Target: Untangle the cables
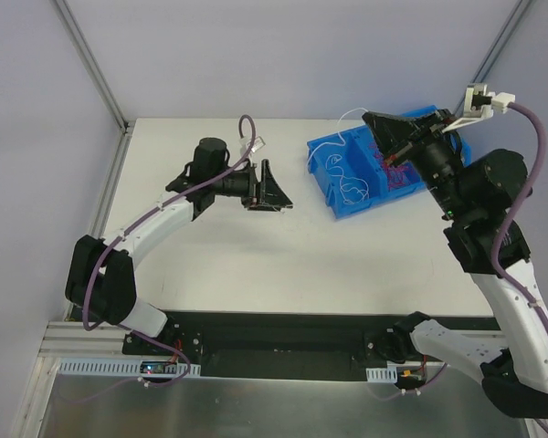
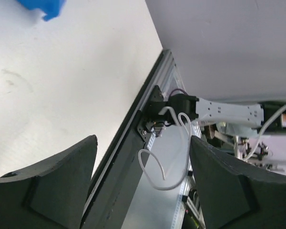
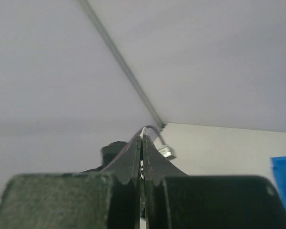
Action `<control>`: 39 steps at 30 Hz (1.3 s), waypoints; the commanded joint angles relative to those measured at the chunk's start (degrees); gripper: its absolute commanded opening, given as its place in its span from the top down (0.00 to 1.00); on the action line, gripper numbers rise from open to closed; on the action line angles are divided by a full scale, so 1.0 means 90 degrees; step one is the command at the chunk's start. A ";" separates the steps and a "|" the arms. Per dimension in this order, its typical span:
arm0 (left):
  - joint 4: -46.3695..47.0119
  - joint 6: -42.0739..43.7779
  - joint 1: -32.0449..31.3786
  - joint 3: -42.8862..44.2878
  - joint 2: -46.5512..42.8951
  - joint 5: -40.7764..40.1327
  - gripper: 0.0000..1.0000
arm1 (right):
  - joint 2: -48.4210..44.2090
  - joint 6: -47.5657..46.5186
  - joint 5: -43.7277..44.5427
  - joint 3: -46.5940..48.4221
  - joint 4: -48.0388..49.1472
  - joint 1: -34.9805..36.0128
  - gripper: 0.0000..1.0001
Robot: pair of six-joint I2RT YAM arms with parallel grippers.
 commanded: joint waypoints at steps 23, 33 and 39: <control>-0.0982 -0.0721 0.1454 -0.0188 -0.0066 -0.0979 0.15 | 0.1768 0.1012 -0.1869 0.1911 -0.0511 -0.3478 1.00; -0.1022 -0.0312 0.1611 -0.0033 -0.0202 -0.0990 0.14 | 0.1473 0.0699 -0.1702 0.1861 -0.0627 -0.3643 1.00; -0.1012 0.0079 0.1426 0.0065 -0.0427 -0.1058 0.15 | 0.1864 0.0631 -0.1771 0.1950 -0.0618 -0.3810 1.00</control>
